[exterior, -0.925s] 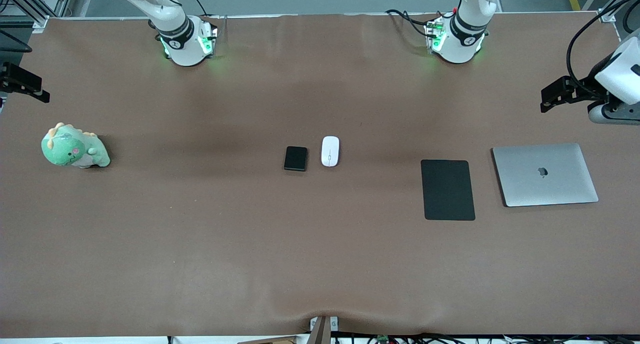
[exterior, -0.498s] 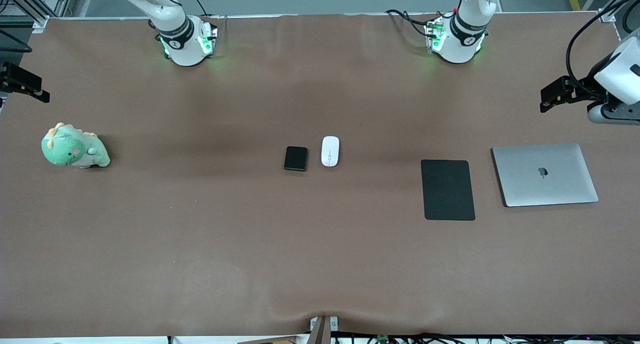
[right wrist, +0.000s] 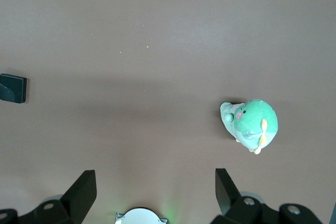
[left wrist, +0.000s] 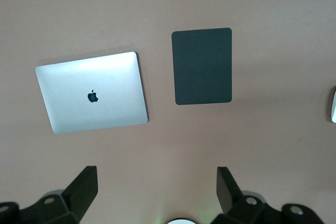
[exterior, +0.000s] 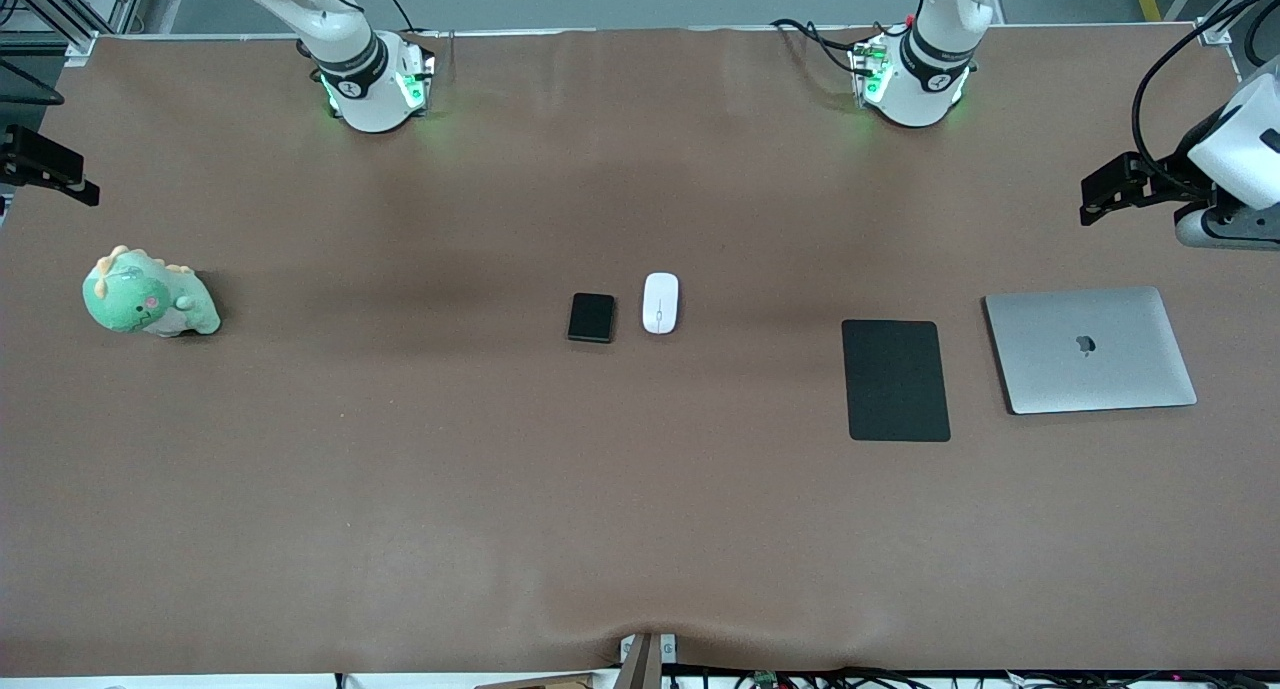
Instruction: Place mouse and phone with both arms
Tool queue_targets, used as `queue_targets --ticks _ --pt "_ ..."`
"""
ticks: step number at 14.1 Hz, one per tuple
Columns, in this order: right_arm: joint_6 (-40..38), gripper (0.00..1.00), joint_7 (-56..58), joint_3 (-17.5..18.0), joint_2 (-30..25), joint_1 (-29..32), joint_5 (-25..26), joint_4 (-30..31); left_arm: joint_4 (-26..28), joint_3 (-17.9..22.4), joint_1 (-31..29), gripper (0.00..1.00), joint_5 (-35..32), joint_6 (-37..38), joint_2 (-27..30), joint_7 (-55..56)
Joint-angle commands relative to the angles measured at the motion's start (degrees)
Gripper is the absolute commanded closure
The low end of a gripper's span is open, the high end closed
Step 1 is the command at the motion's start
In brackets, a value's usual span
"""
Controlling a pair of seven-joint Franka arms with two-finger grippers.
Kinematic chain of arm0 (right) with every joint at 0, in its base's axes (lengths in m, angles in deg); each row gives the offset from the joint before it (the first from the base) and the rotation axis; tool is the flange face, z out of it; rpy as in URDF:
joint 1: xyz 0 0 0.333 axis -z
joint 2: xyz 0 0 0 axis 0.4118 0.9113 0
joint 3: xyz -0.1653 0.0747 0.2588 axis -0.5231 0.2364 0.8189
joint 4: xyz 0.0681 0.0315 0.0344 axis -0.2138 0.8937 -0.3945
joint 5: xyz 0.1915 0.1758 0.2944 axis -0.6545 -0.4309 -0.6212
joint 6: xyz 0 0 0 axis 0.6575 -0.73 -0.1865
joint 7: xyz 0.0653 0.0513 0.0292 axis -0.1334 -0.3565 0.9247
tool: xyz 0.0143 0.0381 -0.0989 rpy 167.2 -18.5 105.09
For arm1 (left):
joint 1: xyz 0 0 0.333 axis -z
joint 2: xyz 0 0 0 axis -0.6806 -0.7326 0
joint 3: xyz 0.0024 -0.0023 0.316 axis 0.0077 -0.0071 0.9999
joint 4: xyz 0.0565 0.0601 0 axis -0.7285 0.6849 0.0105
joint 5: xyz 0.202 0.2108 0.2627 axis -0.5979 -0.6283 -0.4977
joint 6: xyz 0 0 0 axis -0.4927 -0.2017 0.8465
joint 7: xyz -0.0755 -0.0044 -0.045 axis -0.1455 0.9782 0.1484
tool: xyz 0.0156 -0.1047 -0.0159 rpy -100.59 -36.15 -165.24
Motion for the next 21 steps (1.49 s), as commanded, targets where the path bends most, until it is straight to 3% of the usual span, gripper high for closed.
queue_targets --ticks 1,11,17,21 --pt "-0.25 0.0 0.58 0.91 -0.26 1.53 -1.07 -0.2 -0.28 -0.24 -0.06 0.0 -0.39 -0.2 -0.13 1.1" --pt "-0.07 0.0 0.58 0.91 -0.08 1.71 -1.42 -0.2 -0.45 0.2 -0.23 0.0 2.24 -3.02 -1.89 1.1" --pt "-0.07 0.0 0.58 0.91 -0.08 1.71 -1.42 -0.2 -1.5 0.02 0.82 0.0 2.59 -3.63 -6.54 2.59" --pt "-0.07 0.0 0.58 0.91 -0.08 1.71 -1.34 -0.2 -4.31 -0.86 4.23 0.0 5.14 -4.95 -10.85 10.05"
